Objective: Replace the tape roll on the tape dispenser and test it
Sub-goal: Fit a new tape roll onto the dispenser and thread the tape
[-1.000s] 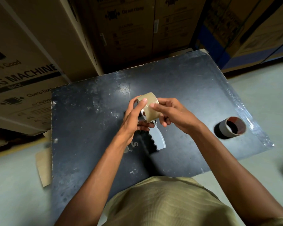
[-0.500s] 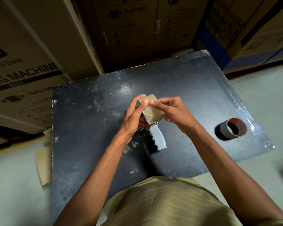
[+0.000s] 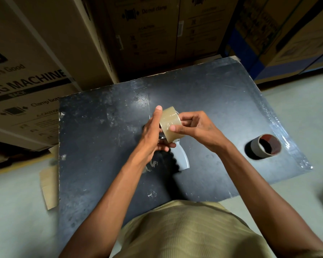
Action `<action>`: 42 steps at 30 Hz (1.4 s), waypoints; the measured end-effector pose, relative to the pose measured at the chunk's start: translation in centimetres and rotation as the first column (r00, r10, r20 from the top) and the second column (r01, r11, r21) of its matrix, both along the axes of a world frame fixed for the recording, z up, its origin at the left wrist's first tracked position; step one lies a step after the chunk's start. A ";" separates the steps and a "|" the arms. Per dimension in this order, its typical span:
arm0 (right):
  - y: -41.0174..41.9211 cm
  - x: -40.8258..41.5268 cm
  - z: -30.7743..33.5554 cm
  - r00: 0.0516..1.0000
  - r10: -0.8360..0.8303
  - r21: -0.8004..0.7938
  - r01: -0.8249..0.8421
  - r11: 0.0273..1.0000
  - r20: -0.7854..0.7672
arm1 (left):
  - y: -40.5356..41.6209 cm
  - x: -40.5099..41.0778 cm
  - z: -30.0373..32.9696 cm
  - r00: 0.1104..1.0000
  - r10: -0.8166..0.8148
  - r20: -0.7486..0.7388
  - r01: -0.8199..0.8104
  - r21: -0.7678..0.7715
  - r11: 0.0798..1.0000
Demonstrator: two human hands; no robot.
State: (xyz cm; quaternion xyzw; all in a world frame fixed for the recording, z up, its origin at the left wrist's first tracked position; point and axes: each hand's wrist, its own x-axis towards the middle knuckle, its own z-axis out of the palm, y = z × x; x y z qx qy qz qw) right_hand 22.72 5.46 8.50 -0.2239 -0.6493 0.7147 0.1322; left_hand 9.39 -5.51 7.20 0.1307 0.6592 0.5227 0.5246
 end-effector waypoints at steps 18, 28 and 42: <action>-2.3 -1.1 -1.9 0.946 -0.325 0.086 0.325 0.942 -0.007 | -0.4 0.7 0.8 1.000 -0.007 -0.007 0.007 0.006 1.000; -0.7 -0.5 -2.5 0.995 -0.095 -0.121 0.091 0.988 -0.022 | -0.6 0.2 -0.3 0.996 0.036 0.081 -0.035 -0.016 0.999; -1.0 0.0 -2.4 1.000 -0.006 -0.062 0.004 0.998 -0.029 | -0.9 0.1 -0.4 0.987 0.036 0.154 -0.031 -0.034 0.999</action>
